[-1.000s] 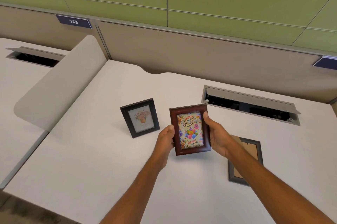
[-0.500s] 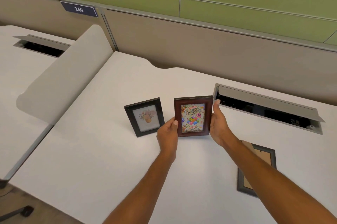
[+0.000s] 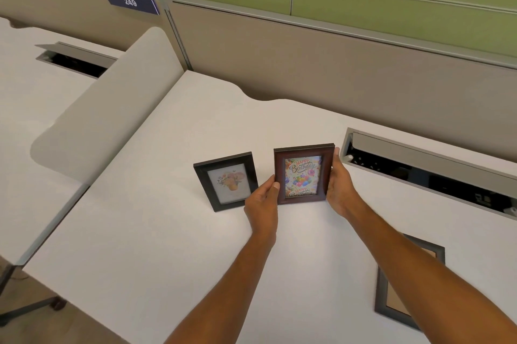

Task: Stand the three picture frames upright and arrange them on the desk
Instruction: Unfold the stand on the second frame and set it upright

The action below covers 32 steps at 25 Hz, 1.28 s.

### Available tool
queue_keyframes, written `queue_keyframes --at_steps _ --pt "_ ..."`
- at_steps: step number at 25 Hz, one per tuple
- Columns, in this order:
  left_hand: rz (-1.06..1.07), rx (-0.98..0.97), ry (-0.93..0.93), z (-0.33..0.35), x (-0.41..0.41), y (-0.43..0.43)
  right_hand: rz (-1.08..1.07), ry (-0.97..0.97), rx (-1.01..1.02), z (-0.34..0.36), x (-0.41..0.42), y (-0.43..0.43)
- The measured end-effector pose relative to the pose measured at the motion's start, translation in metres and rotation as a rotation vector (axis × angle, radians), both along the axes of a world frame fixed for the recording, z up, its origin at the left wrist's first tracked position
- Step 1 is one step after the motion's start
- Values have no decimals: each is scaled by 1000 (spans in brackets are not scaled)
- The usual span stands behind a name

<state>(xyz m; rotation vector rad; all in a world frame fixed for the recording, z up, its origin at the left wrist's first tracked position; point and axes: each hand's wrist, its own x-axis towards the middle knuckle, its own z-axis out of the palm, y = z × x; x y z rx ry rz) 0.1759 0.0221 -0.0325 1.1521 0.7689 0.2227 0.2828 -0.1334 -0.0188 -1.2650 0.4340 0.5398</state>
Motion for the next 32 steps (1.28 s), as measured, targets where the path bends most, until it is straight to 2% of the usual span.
queue_keyframes --at_steps 6,11,21,27,32 --pt "15 23 -5 -6 5 -1 34 -3 2 -3 5 0" --pt "-35 57 93 -7 -11 -12 56 -29 -10 2 1 -3" --pt "-115 170 265 1 -55 -19 76 -85 -232 18 -17 -24" --pt "-254 178 280 15 -73 -27 83 -107 -362 26 -58 -55" --pt "-452 207 263 23 -85 -55 33 -147 -430 33 -111 -92"
